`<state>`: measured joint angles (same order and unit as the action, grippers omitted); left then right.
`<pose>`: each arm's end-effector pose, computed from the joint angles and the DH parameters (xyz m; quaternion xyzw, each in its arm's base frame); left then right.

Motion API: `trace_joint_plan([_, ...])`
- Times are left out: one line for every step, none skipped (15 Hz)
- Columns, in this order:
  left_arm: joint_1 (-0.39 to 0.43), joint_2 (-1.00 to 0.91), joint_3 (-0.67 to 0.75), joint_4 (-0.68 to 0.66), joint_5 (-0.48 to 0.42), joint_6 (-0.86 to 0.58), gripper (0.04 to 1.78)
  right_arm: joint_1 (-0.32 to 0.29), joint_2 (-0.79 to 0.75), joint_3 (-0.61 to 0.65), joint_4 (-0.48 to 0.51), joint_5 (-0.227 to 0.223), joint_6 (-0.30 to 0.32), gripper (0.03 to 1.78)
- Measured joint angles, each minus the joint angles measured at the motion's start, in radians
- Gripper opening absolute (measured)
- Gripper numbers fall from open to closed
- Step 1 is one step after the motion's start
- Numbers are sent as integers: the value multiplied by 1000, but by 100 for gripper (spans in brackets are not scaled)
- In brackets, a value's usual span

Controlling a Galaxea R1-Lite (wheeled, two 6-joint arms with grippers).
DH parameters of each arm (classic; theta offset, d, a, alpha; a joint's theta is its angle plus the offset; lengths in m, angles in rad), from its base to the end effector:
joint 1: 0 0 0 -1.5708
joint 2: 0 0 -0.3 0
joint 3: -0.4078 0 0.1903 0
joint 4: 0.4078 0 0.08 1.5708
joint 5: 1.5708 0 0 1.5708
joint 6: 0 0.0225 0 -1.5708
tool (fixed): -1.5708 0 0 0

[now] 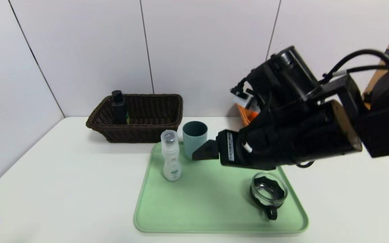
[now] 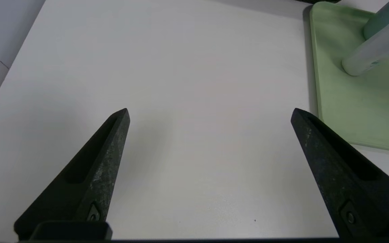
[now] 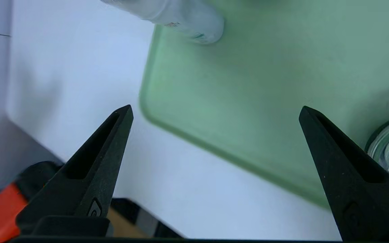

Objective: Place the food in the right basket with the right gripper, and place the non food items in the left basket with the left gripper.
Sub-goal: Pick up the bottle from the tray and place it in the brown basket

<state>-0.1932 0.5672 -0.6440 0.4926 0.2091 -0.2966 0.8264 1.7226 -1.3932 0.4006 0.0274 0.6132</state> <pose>0.0094 0.0029 0.2086 -0.1038 0.1989 0.0376 0.9738 0.2106 0.2295 0.2431 0.1243 0.4302 0.2695 0.8525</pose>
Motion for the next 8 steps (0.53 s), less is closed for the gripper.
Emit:
trace_joint_plan([0,-7,0,8,-1,0,169,29,-14,103,-123,-57,-51,169])
trace_joint_plan([0,-12,1,9,0,-1,169,53,-25,181,-233,-102,-94,169])
trace_joint_plan([0,-17,3,11,0,0,169,78,-36,261,-353,-150,-134,169])
trace_joint_plan([0,-19,4,11,-1,-1,169,96,-41,318,-456,-185,-158,169])
trace_joint_plan([0,-20,5,11,0,-1,169,114,-42,375,-567,-217,-174,169])
trace_joint_plan([0,-22,7,11,0,0,169,134,-36,428,-675,-239,-180,169])
trace_joint_plan([0,-23,8,11,0,0,169,150,-26,462,-761,-251,-185,169])
trace_joint_plan([0,-24,9,11,1,0,169,166,-9,496,-852,-260,-200,169])
